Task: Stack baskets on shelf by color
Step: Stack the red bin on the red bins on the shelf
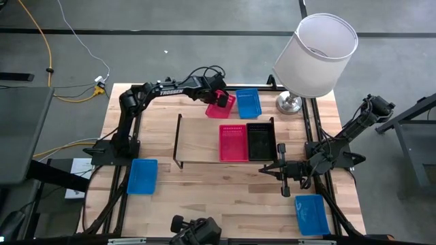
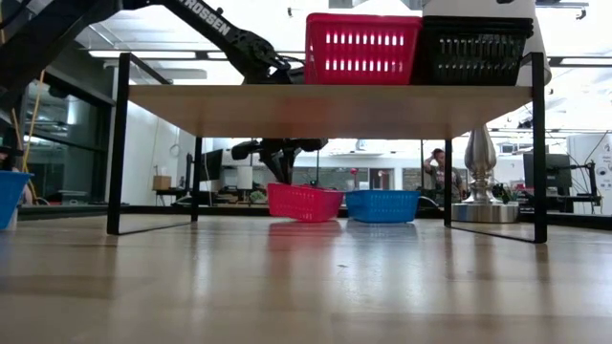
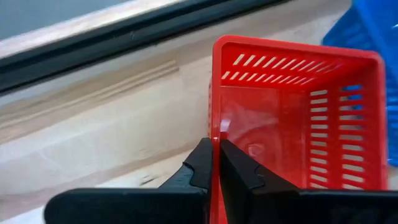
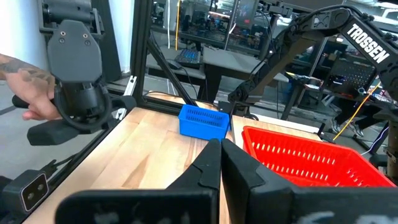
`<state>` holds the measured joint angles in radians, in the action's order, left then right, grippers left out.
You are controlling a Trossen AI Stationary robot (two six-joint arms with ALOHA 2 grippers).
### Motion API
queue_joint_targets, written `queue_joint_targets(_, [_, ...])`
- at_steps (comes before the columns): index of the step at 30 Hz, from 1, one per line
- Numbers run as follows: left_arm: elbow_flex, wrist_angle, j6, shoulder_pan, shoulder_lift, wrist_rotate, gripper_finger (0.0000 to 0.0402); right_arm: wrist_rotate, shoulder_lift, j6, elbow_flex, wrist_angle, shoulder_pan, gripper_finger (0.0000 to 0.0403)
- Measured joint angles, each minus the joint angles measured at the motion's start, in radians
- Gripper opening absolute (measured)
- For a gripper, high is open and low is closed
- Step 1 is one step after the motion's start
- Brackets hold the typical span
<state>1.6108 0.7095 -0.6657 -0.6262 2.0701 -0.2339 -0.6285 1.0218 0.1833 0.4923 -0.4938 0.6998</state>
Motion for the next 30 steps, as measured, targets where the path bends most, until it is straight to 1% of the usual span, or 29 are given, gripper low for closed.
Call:
queue_joint_targets(7, [0.000, 0.005, 0.033, 0.000, -0.023, -0.005, 0.0005, 0.000, 0.000, -0.003, 0.000, 0.000, 0.000, 0.0000])
queue_joint_targets(13, [0.000, -0.049, 0.034, 0.021, -0.083, -0.030, 0.0005, 0.000, 0.000, -0.021, 0.000, 0.001, 0.000, 0.0000])
queue_joint_targets(17, [0.000, -0.093, 0.033, 0.037, -0.164, -0.088, 0.0005, 0.000, 0.000, -0.025, 0.000, 0.003, 0.000, 0.0000])
queue_joint_targets(24, [0.000, -0.106, 0.064, 0.052, -0.352, -0.189, 0.0005, 0.000, 0.000, -0.022, 0.000, 0.007, 0.000, 0.0000])
queue_joint_targets(27, [0.000, -0.102, 0.109, 0.086, -0.439, -0.226, 0.0005, 0.000, 0.000, -0.022, 0.000, 0.008, 0.000, 0.0000])
queue_joint_targets(30, [0.001, -0.096, 0.155, 0.138, -0.514, -0.227, 0.0005, 0.000, 0.000, -0.022, 0.000, 0.008, 0.000, 0.0000])
